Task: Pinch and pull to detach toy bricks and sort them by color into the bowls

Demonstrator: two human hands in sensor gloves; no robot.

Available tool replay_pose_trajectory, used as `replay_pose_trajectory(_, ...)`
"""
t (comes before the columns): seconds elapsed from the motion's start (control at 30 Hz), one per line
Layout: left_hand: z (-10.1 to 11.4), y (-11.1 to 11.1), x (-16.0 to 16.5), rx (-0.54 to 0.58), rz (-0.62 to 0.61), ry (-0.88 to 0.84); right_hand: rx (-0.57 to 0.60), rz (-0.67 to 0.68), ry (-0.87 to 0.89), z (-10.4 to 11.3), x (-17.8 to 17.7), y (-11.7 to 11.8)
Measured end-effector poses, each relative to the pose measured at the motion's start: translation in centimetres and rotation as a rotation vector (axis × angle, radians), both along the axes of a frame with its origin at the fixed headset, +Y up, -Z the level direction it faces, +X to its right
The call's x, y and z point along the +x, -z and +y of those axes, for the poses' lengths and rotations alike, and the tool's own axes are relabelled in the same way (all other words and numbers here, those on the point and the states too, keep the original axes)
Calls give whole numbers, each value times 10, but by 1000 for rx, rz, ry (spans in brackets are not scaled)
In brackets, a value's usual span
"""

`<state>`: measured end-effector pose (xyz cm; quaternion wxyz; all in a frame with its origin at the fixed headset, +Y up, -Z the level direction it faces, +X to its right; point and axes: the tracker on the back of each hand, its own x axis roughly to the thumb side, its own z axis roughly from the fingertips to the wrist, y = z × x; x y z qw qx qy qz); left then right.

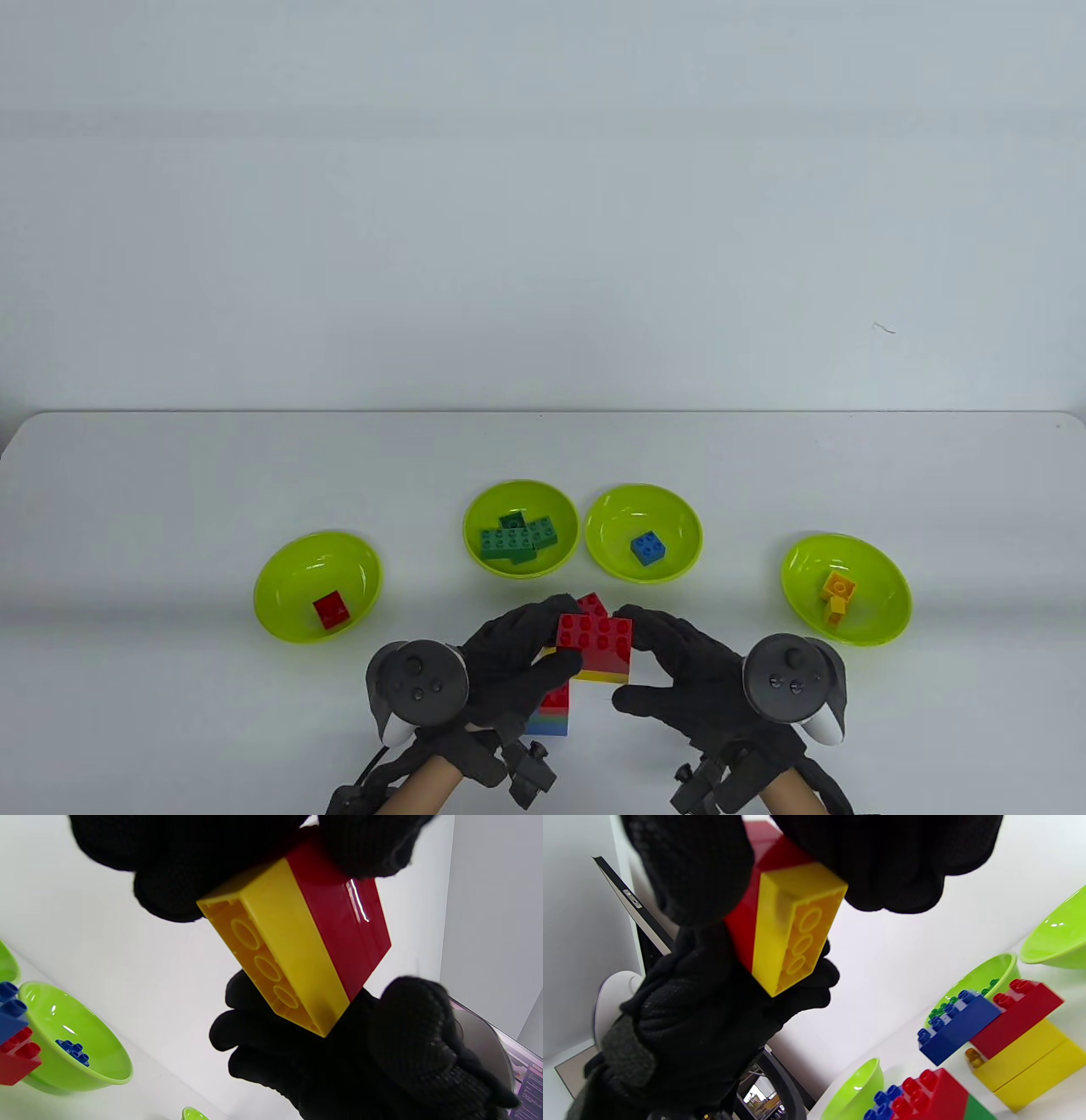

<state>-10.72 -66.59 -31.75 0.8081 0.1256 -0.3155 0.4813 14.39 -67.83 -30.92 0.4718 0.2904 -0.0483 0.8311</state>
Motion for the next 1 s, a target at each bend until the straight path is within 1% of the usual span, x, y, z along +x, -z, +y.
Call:
replay_pose_trajectory(0.1,-1,-2,2,-6,-12,-8,28,-56,70,-5,-2,-4)
replay_pose_trajectory(0.2,-1,-4,3,-3,-27,-5,28,-79,117,-8,-2,-8)
replay_pose_trajectory(0.3,-2,-5,5,2,-35,2,39,-100,116,-9,0,-11)
replay_pose_trajectory(0.4,-4,-7,7,13,-44,22,40,-98,118,-11,2,-12)
replay_pose_trajectory(0.57,-2,-9,8,63,-61,61,-2,-74,127,-17,4,-15)
replay_pose_trajectory(0.67,3,-9,10,100,-138,121,-4,-45,90,-17,3,-15)
replay_pose_trajectory(0.73,5,-11,12,116,-159,188,3,-35,80,-17,2,-14)
replay_pose_trajectory(0.87,5,-14,14,170,-102,215,16,-40,76,-17,3,-14)
replay_pose_trajectory(0.93,4,-15,16,153,-82,168,20,-41,75,-16,4,-14)
replay_pose_trajectory(1.0,3,-16,17,120,-93,131,26,-51,76,-16,4,-14)
